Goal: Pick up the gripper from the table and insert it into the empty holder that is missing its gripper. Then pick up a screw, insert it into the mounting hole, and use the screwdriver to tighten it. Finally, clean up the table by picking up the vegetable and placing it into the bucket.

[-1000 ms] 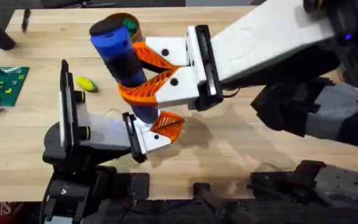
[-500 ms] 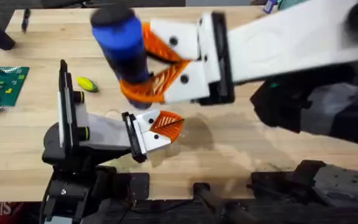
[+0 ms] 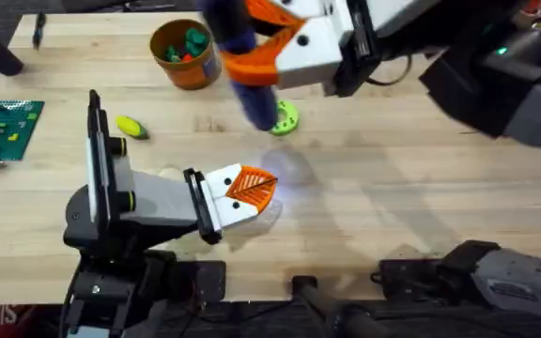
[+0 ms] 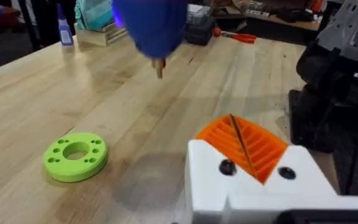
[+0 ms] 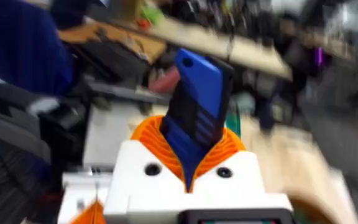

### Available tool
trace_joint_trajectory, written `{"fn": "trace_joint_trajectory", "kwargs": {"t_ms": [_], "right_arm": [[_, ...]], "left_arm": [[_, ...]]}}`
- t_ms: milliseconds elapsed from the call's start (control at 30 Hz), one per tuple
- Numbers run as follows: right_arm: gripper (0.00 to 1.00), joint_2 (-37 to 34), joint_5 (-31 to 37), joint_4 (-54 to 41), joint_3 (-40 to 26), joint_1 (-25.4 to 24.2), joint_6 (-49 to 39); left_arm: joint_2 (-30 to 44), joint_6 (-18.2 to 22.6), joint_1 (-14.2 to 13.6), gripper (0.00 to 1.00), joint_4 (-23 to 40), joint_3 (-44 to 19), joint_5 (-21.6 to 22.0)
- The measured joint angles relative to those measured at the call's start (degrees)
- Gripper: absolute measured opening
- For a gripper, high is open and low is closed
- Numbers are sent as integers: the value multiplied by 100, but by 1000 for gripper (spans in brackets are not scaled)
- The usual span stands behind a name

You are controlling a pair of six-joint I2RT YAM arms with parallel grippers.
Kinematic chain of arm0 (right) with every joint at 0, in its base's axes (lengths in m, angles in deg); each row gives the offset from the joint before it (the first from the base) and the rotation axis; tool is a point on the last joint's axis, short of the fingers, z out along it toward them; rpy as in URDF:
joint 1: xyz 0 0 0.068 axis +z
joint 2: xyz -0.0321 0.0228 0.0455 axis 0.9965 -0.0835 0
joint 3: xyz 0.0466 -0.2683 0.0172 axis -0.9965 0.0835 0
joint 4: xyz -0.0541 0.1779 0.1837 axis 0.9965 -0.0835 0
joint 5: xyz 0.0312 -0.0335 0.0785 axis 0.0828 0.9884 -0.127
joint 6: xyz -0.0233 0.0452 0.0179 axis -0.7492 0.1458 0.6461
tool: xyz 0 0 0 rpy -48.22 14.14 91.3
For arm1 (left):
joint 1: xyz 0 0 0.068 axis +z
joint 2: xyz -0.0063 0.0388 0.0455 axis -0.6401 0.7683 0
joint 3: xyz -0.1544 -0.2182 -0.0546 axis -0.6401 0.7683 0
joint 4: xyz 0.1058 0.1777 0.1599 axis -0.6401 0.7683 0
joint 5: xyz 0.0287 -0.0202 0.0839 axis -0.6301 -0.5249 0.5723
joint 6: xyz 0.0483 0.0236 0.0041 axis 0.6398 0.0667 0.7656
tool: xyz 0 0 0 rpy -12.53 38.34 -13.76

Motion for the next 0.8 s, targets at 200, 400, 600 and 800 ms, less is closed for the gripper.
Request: {"fn": "trace_joint_trajectory", "kwargs": {"t_ms": [200,400,600,800], "right_arm": [[24,-7,1086,-2539,0,-931,-1690],[24,-267,3151,-3352,0,-1227,-3575],[24,-1098,4929,-3402,0,-1225,-5485],[24,-2084,6159,-3132,0,-1231,-7133]], "left_arm": [[0,-1,0,6,-4,0,32],[2,1,0,6,-4,0,36],[0,-1,2,6,-11,0,69],[0,-1,1,6,-17,0,100]]}}
